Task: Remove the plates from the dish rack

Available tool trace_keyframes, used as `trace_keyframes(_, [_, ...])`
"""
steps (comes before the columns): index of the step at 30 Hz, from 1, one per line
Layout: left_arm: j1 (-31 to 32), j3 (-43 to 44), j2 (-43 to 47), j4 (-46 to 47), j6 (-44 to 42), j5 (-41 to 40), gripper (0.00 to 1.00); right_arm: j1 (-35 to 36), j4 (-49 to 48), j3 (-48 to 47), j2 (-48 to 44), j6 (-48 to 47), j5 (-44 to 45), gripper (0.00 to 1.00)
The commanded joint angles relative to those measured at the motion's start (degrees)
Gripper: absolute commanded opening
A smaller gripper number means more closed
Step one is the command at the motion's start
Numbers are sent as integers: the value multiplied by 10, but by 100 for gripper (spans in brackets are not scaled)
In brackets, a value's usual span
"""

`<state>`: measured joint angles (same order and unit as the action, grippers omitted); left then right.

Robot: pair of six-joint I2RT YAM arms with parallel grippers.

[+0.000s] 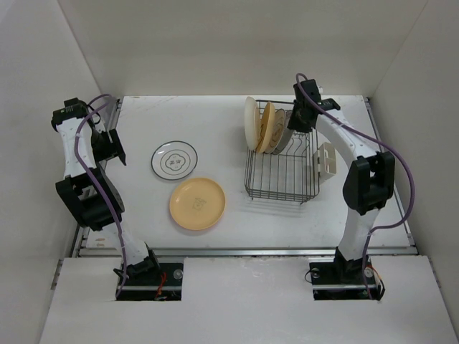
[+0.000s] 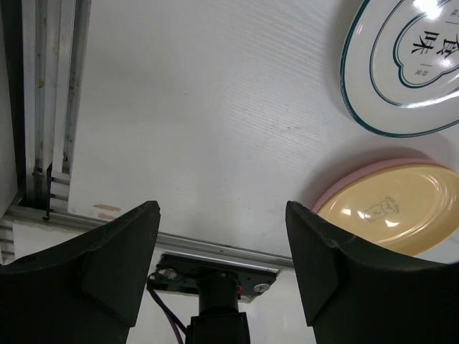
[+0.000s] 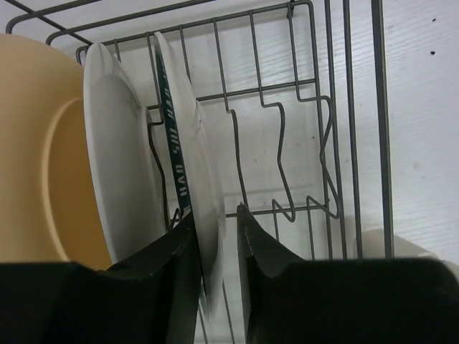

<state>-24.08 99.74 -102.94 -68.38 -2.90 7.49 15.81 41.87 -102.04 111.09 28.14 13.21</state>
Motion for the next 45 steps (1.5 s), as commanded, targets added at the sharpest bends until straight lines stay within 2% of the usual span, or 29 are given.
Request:
trace_keyframes(1, [0,-7,36,-5,-3,3,68,-3,-29,1,-4,8,18,28])
trace_keyframes(2, [0,-7,36,-5,-3,3,68,-3,-29,1,-3,8,18,28])
trace_keyframes(3, [0,-12,36,-5,-3,3,68,-3,-29,1,4,8,18,19])
trace_keyframes(6, [0,-12,36,-5,-3,3,68,-3,-16,-21,10,-3,30,0])
trace_keyframes(10, [0,-12,36,-5,-3,3,68,2,2,-48,-15,-20,109,0])
trace_keyframes(15, [0,-12,31,-5,-3,-2,68,40,9,-92,-49,-55,250,0])
trace_keyframes(20, [0,-7,31,-5,-3,-2,68,60,31,-145,-32,-103,348,0])
trace_keyframes(25, [0,-2,41,-5,-9,-2,68,72,77,-176,-12,-119,537,0])
trace_keyframes(30, [0,5,62,0,-49,62,70,72,59,-196,-61,-140,575,0])
trace_keyframes(33, [0,19,77,-31,-100,208,72,97,38,-224,-97,-140,491,0])
trace_keyframes(34, [0,25,77,-46,-121,297,72,107,18,-224,-110,-158,452,0])
trace_keyframes(35, [7,39,83,-62,-170,334,74,131,-32,-208,-125,-164,356,0])
trace_keyframes(36, [27,47,83,-88,-188,357,75,141,-59,-195,-152,-165,301,0])
trace_keyframes(38, [52,52,96,-89,-205,375,78,160,-108,-169,-169,-165,193,0])
trace_keyframes(39, [73,52,96,-89,-198,369,78,179,-147,-150,-169,-165,108,0])
trace_keyframes(41, [88,52,101,-53,-175,344,80,201,-173,-144,-154,-165,47,0])
trace_keyframes(42, [96,52,101,-47,-167,344,80,218,-180,-144,-128,-165,-27,0])
trace_keyframes(45, [103,60,87,-47,-159,350,81,231,-203,-154,-93,-151,-152,0])
